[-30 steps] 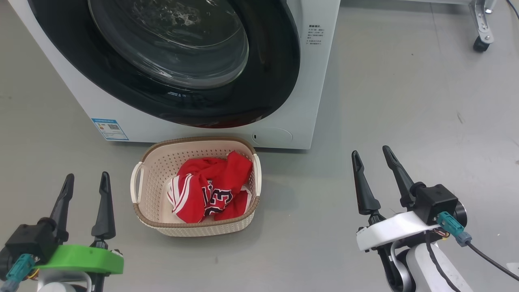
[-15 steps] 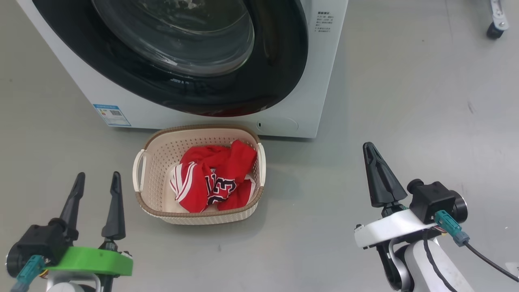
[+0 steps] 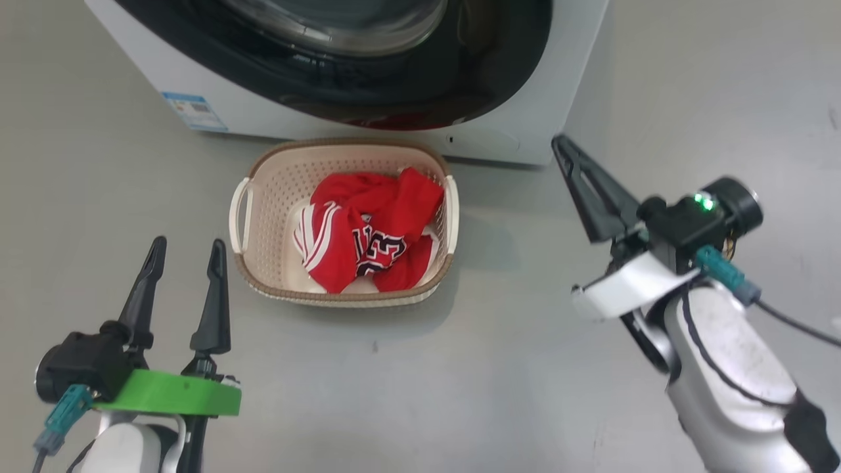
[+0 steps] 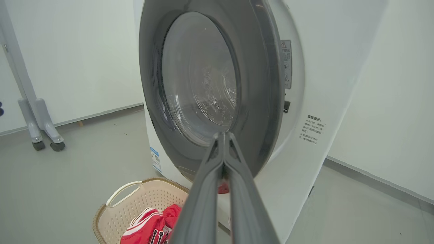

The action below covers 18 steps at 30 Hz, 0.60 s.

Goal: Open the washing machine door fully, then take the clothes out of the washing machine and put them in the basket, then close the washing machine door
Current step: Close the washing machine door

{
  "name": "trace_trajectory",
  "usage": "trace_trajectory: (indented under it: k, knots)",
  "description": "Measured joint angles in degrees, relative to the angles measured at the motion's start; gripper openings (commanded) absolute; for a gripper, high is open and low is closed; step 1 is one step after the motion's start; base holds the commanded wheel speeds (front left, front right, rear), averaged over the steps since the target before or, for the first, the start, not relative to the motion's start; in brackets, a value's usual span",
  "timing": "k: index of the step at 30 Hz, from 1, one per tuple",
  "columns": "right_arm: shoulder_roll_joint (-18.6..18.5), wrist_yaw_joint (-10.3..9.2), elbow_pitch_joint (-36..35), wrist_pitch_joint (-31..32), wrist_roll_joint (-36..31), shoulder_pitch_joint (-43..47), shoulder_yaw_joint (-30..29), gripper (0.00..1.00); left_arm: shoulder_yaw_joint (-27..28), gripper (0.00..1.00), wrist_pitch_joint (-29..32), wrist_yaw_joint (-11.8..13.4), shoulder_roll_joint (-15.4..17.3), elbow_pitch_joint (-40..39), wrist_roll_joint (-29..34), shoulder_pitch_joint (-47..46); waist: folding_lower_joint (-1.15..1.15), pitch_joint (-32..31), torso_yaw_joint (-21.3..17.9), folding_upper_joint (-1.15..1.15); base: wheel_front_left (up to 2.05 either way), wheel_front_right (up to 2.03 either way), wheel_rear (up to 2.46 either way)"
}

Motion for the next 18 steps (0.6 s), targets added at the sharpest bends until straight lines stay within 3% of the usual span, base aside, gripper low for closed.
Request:
trace_trajectory:
  k: [18]
  knots:
    - [-6.5, 1.40, 6.4, 6.0, -0.1, -18.4, -1.0, 0.00, -2.0, 1.00, 0.0, -0.4, -3.4, 1.7, -0.7, -8.5, 0.00, 11.1, 9.9, 0.00, 0.00, 0.00, 0.00]
